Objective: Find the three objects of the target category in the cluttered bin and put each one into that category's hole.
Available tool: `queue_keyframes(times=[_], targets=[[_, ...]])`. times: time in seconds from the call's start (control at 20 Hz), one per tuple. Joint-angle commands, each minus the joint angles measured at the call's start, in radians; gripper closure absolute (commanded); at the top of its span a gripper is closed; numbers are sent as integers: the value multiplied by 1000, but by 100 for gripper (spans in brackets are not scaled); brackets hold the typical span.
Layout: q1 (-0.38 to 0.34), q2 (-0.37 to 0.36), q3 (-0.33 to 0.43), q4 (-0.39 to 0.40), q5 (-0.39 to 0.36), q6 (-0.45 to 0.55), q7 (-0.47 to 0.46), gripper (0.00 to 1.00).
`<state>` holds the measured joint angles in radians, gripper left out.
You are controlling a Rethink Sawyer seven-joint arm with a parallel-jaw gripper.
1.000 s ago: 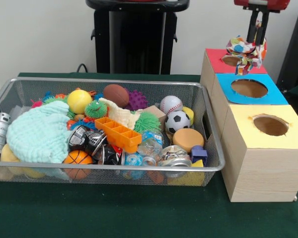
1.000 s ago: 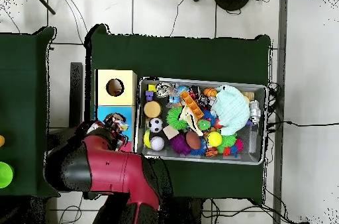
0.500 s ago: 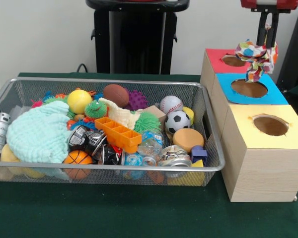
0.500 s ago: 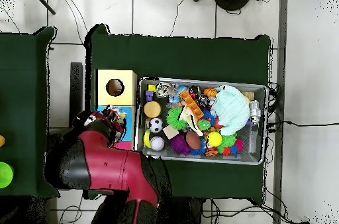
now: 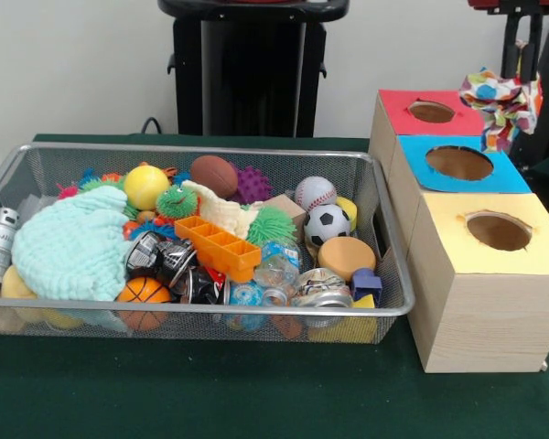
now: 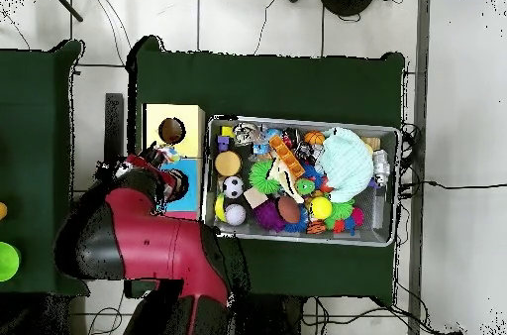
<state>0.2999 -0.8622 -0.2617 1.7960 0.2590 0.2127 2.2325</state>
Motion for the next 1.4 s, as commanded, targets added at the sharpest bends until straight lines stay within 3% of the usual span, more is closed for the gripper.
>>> queue_keyframes(times=[0.05,0.35,0.6,0.9,1.1,1.4], targets=[[22,48,-14,-120,16,-27,148,100],[-44,67,53,-130,5,41,100,100],[-143,116,150,-132,-13,28,42,100],[-180,143,191,-107,-21,26,54,100],[-175,158,183,-108,-27,27,66,100],[-130,137,121,-133,-21,113,84,100]])
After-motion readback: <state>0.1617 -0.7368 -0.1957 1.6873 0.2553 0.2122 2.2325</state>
